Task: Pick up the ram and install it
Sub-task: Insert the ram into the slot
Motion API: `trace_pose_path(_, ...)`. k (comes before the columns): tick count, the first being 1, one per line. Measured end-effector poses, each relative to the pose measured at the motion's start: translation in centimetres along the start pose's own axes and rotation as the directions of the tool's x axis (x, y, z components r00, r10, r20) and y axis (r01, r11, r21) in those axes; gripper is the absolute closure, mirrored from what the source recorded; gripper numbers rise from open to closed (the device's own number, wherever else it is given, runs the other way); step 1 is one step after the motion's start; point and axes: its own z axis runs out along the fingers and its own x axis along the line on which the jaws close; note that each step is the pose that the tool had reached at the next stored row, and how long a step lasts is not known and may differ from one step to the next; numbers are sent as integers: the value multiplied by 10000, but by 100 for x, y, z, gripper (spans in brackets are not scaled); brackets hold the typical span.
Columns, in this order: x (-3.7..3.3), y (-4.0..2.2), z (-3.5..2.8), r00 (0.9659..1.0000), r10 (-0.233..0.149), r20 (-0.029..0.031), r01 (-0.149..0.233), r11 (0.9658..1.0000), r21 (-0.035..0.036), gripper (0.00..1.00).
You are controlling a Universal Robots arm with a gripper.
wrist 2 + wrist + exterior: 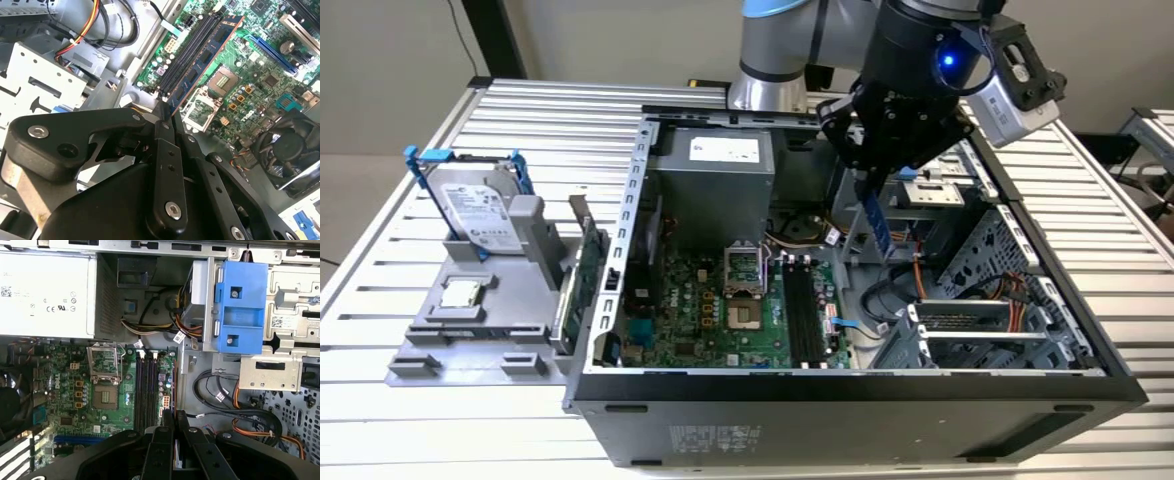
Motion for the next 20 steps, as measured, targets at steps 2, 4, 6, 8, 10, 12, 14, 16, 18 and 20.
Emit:
trace_pose_path(2, 0, 0, 4, 10000, 0, 0, 0, 10000, 0, 100)
trace_pose_path(4, 0, 0, 9, 10000, 0, 0, 0, 10000, 0, 100)
trace_pose_path(6, 0, 0, 12, 10000, 0, -1, 0, 10000, 1, 100)
trace_pose_path(8, 0, -1, 25, 10000, 0, 0, 0, 10000, -3, 100)
trace_pose_path(10, 0, -1, 44, 10000, 0, 0, 0, 10000, 0, 100)
trace_pose_path(12, 1, -1, 73, 10000, 0, 0, 0, 10000, -1, 100)
trace_pose_path(14, 1, -2, 105, 10000, 0, 0, 0, 10000, 0, 100)
trace_pose_path(16, 1, -3, 143, 10000, 0, 0, 0, 10000, 0, 100)
trace_pose_path(18, 1, -3, 175, 10000, 1, -4, -1, 10000, 6, 100)
trace_pose_path(20, 2, -4, 201, 10000, 2, -17, -2, 10000, 25, 100)
